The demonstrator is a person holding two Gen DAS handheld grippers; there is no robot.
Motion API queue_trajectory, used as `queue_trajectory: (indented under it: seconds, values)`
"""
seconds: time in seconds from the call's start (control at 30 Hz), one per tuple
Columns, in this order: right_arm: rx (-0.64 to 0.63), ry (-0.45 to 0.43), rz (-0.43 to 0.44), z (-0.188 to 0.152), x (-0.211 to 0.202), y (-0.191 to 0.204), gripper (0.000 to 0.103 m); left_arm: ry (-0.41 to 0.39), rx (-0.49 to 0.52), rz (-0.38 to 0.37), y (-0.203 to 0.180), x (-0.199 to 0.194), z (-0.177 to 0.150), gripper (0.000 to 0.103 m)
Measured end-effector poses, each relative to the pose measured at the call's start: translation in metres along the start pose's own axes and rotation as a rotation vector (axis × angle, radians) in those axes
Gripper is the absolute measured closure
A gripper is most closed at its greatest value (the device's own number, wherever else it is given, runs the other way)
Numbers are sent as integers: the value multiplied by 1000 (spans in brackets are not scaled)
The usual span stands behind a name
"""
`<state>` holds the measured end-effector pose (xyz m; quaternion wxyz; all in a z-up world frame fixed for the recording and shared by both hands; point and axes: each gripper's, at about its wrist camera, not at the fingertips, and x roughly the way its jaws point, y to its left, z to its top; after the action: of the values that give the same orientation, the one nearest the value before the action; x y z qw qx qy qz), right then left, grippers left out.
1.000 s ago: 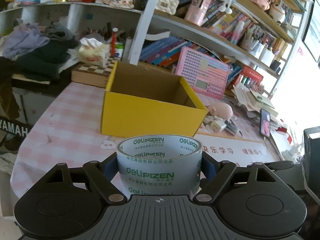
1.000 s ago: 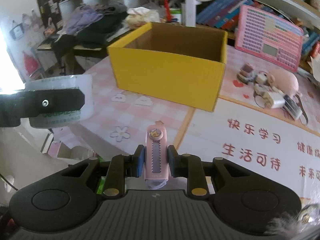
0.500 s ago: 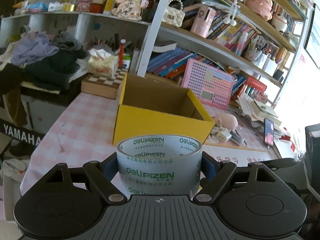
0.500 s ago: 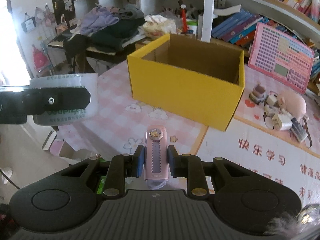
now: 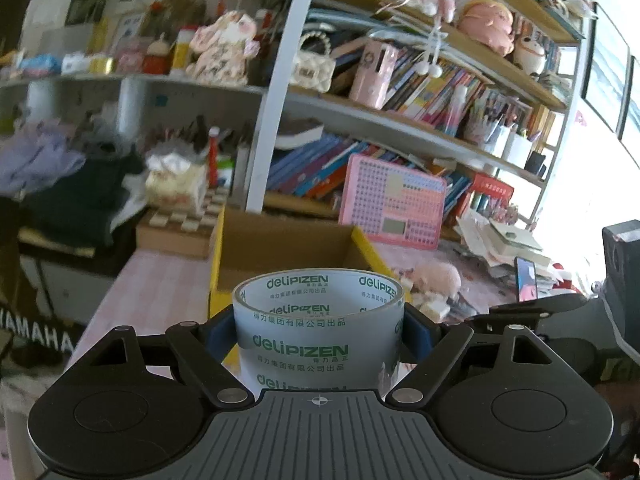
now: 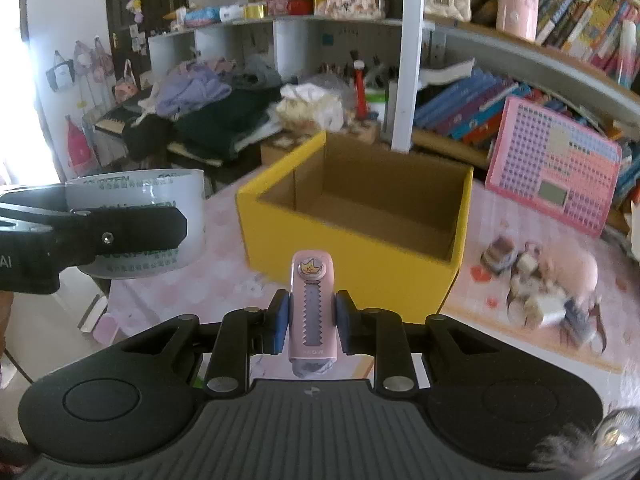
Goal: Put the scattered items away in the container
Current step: 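Carry the tape roll and pink stapler with both tools over the yellow box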
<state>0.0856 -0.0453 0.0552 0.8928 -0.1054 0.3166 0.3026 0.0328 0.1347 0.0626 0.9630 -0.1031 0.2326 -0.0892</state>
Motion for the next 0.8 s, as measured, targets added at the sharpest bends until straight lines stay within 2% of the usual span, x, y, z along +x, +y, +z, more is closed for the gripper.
queue_trajectory:
  seconds: [0.3,0.57,0.8]
  values:
    - [-40,-67,-16,50,20,-38,80,-74,38,25,-5,36,36,19]
    - [-60,-49,18,86,64,-77,80,-53,75,52,-12,86,54,19]
    - [-93,14,63,101,109,-107,80,6,109,84,-18,133,61,19]
